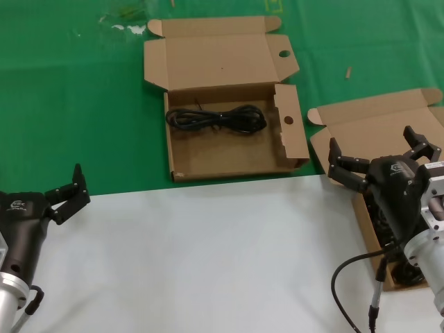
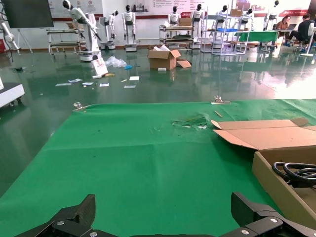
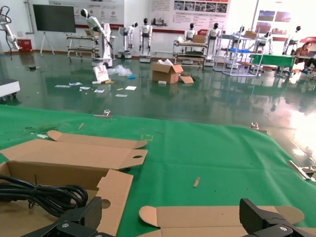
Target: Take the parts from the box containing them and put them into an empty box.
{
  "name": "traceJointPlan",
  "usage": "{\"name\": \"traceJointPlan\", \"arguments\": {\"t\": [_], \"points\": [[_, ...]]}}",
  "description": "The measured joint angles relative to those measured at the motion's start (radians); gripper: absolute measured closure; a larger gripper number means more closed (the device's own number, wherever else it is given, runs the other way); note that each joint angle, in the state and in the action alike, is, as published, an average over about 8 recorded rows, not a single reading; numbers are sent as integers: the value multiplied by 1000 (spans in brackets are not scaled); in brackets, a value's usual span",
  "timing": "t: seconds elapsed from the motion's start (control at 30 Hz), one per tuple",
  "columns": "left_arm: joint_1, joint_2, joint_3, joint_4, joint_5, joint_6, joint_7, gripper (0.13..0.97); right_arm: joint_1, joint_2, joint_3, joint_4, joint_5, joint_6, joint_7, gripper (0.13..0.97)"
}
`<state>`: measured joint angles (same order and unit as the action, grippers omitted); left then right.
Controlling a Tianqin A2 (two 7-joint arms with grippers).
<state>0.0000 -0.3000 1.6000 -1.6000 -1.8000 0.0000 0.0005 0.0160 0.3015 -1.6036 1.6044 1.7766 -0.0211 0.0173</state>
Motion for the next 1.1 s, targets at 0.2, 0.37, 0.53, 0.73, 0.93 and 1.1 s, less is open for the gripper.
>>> {"name": "traceJointPlan", "arguments": {"t": [0.2,0.37,0.53,0.73,0.93,1.1], "points": [[0,0,0,0,0,0,0,132,0,0,0,0,0,0,0,129],[0,0,0,0,0,0,0,132,0,0,0,0,0,0,0,129],[0,0,0,0,0,0,0,132,0,0,0,0,0,0,0,129],[0,0,0,0,0,0,0,132,0,0,0,0,0,0,0,129],[0,0,0,0,0,0,0,132,0,0,0,0,0,0,0,129],[0,0,0,0,0,0,0,132,0,0,0,0,0,0,0,129]]}}
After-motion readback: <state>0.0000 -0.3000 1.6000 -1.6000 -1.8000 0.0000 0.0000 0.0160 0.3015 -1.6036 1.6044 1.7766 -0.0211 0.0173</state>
